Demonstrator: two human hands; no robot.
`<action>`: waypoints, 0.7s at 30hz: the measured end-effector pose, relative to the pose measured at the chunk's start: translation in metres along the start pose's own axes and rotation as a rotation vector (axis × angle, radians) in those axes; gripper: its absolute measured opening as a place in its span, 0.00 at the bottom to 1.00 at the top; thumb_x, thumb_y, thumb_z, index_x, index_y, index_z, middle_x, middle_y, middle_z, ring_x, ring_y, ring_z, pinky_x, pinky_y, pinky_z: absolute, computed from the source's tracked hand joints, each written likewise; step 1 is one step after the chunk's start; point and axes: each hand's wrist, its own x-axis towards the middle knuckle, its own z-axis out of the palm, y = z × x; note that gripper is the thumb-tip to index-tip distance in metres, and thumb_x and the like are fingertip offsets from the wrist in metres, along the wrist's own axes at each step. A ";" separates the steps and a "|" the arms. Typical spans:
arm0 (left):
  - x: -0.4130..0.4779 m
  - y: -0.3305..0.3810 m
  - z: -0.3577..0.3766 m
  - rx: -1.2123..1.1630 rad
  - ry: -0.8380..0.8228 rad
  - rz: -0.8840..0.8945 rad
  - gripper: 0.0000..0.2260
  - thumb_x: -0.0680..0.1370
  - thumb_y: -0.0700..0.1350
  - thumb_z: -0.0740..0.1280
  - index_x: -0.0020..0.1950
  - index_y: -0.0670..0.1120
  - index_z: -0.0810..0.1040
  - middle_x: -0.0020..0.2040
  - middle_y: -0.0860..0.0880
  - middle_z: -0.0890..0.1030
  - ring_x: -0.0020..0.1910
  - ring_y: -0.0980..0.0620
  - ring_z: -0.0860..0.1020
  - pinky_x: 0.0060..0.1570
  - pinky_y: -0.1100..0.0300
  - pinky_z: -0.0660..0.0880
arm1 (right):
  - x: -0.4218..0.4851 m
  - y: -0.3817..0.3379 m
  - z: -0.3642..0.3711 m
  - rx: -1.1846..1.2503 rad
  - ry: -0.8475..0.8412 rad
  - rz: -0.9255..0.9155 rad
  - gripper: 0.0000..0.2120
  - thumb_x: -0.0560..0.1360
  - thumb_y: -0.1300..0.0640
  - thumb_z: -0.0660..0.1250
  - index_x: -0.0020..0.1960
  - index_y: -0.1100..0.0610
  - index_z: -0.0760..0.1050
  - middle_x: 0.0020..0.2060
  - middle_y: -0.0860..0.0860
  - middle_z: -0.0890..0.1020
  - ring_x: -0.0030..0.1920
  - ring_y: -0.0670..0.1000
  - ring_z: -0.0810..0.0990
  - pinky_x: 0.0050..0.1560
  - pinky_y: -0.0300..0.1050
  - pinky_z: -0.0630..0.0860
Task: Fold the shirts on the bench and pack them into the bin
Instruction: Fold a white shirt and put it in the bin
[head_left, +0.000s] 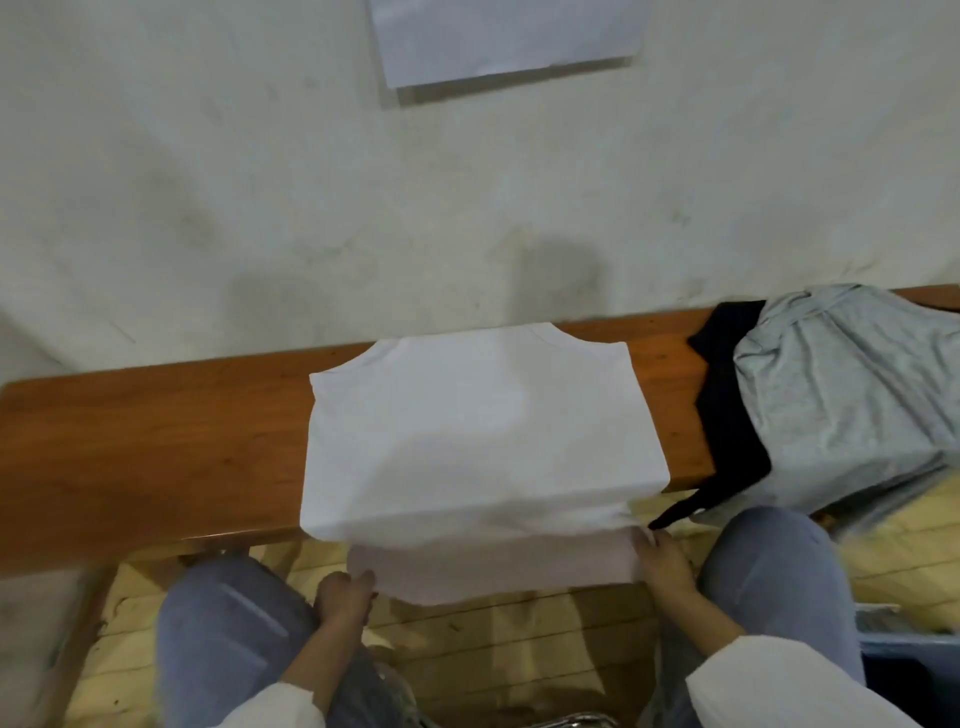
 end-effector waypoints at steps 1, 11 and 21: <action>-0.006 0.003 -0.001 0.027 0.006 0.053 0.07 0.75 0.37 0.65 0.39 0.36 0.73 0.29 0.41 0.74 0.27 0.45 0.70 0.33 0.55 0.69 | -0.008 -0.003 -0.003 0.002 0.004 -0.024 0.14 0.81 0.61 0.58 0.55 0.73 0.72 0.47 0.67 0.78 0.45 0.60 0.74 0.41 0.45 0.64; -0.112 0.057 -0.040 -0.245 -0.261 0.430 0.01 0.75 0.38 0.70 0.46 0.41 0.80 0.40 0.40 0.80 0.37 0.44 0.77 0.36 0.57 0.74 | -0.087 -0.052 -0.037 0.267 -0.121 -0.125 0.06 0.77 0.61 0.66 0.52 0.62 0.76 0.41 0.58 0.79 0.37 0.53 0.77 0.35 0.47 0.78; -0.136 0.104 -0.105 -0.291 0.082 0.717 0.04 0.77 0.42 0.68 0.44 0.43 0.80 0.38 0.47 0.82 0.37 0.52 0.80 0.30 0.67 0.75 | -0.109 -0.120 -0.108 0.913 -0.355 -0.269 0.18 0.74 0.76 0.53 0.56 0.62 0.74 0.41 0.58 0.82 0.46 0.56 0.84 0.44 0.46 0.82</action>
